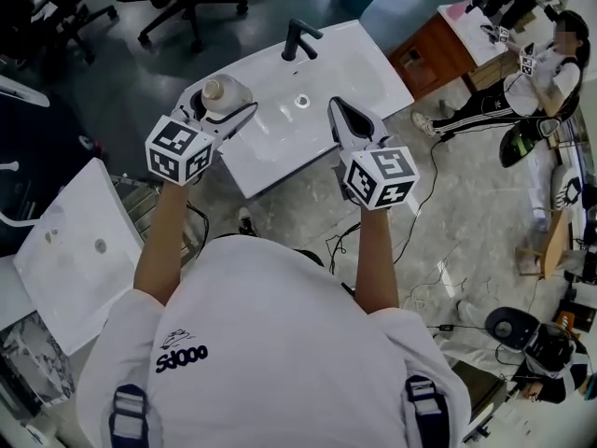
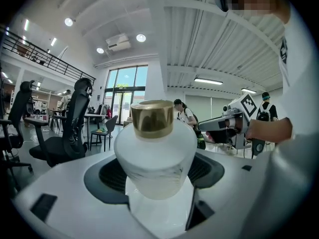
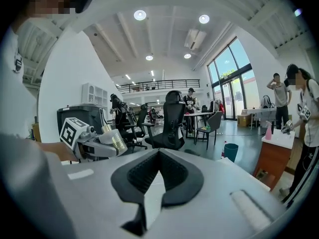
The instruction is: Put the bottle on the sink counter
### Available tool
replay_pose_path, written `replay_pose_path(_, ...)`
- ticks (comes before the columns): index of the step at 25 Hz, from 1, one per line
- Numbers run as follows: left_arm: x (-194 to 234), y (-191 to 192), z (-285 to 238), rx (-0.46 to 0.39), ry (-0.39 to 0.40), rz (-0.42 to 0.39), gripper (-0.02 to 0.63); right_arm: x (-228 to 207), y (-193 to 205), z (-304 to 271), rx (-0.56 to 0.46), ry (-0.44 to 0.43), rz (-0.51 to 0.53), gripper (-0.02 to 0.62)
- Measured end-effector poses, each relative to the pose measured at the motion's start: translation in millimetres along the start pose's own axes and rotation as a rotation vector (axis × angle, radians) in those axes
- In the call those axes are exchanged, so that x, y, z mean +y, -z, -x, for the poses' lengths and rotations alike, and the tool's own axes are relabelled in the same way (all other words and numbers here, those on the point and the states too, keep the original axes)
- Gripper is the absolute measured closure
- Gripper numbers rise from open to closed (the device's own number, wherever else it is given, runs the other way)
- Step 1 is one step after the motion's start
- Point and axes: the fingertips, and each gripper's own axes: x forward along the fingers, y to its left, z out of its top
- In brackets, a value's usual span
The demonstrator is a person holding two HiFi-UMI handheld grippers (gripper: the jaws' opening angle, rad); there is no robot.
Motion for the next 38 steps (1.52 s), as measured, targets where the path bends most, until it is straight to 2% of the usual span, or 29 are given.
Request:
replay_pose_path(4,14.7,6.5,-9.6,0.012,0.014,0.011,0.262,-6.4,0.9,-14.3,0.0,0.004,-0.021,0.584)
replay_pose_path(8,30.6,11.7,-20.2,0.025,-0.008,0.025,0.262,-17.1,4.2,-28.7,0.014,-0.007,-0.04,0.584)
replay_pose_path(16,62.0,37.5,-36.6,0.043,-0.113,0.107,0.262,-38.0,16.1,-58.7,0.069,-0.109,-0.029,0.584)
replay_pose_path(25,88.5,69.4,-78.8,0.055,-0.2,0.172,0.262,-58.1,52.9,-87.3,0.157,-0.189,-0.076,0.584)
replay_pose_path(32,115.3,98.3,-115.3,0.077,-0.241,0.182,0.262,-73.2,78.7,-108.8,0.216,-0.222,-0.103,0.584)
replay_pose_path(38,135.6,132.5,-140.6,0.133,-0.271,0.179,0.262,-70.4,95.2,-125.7,0.252,-0.266,-0.097,0.584)
